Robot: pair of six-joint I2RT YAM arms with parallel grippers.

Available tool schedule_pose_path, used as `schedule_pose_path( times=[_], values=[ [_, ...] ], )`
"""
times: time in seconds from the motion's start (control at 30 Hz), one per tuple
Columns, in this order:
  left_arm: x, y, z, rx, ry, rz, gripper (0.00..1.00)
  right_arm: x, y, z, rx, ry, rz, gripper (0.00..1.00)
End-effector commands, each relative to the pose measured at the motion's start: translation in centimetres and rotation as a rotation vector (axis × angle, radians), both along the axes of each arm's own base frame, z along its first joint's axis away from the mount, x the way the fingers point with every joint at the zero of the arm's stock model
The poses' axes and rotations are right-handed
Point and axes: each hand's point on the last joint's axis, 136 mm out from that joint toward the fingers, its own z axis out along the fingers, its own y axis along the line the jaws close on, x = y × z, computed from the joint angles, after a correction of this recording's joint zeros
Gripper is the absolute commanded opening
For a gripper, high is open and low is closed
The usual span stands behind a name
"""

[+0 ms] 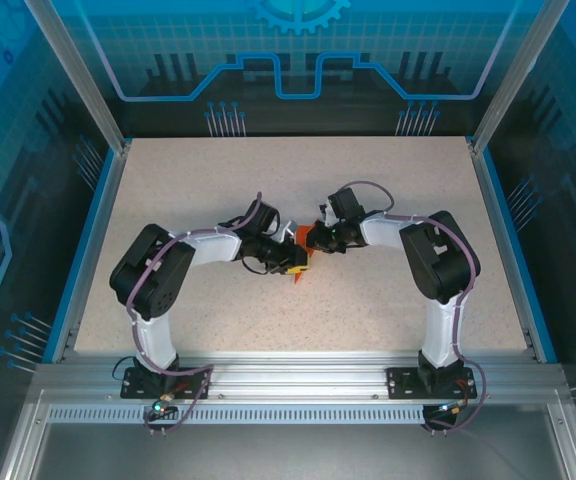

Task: Fold a paper plane with a square sheet of paper (fold left side to right side)
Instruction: Fold the wing for the fifth time at the center of the table.

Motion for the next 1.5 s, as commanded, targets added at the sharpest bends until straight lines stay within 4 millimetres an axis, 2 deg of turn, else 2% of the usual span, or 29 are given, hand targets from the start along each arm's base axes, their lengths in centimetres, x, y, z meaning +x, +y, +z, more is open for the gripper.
schedule_pose_path(
  times=[0.0, 0.3, 0.73, 0.83, 0.9, 0.97, 1.07, 1.13, 1.3, 1.47],
  values=[
    [-0.1, 0.4, -1.3, 0.033, 0.064, 0.026, 0.21, -2.3, -2.0, -2.7, -0.083, 0.11, -0.019, 0.15],
    [-0.7, 0.9, -3.7, 0.08, 0.136, 0.053, 0.18, -2.1, -1.9, -2.5, -0.082, 0.105, -0.012, 0.15],
    [-1.4, 1.7, -5.4, 0.136, 0.196, 0.075, 0.15, -1.9, -1.6, -2.0, -0.076, 0.084, 0.001, 0.14],
    [-1.7, 1.9, -6.0, 0.149, 0.22, 0.081, 0.12, -1.2, -1.0, -0.7, -0.03, 0.036, 0.02, 0.14],
    [-1.8, 2.0, -6.3, 0.156, 0.23, 0.083, 0.11, -0.6, -0.4, 0.6, 0.006, -0.016, 0.033, 0.14],
    [-1.8, 2.1, -6.6, 0.17, 0.242, 0.087, 0.06, 0.0, 0.0, 2.3, 0.033, -0.072, 0.046, 0.14],
    [-2.0, 2.3, -7.0, 0.182, 0.255, 0.091, 0.0, 0.4, 0.0, 4.4, 0.049, -0.136, 0.052, 0.14],
    [-2.0, 2.3, -7.1, 0.188, 0.259, 0.093, 0.0, 0.2, 0.0, 5.3, 0.052, -0.163, 0.057, 0.13],
    [-2.0, 2.3, -7.1, 0.19, 0.261, 0.092, 0.0, -1.4, -0.3, 5.9, 0.058, -0.163, 0.071, 0.12],
    [-2.0, 2.4, -7.1, 0.19, 0.261, 0.094, 0.0, -3.0, 0.9, 5.2, 0.07, -0.14, 0.121, 0.1]
  ],
)
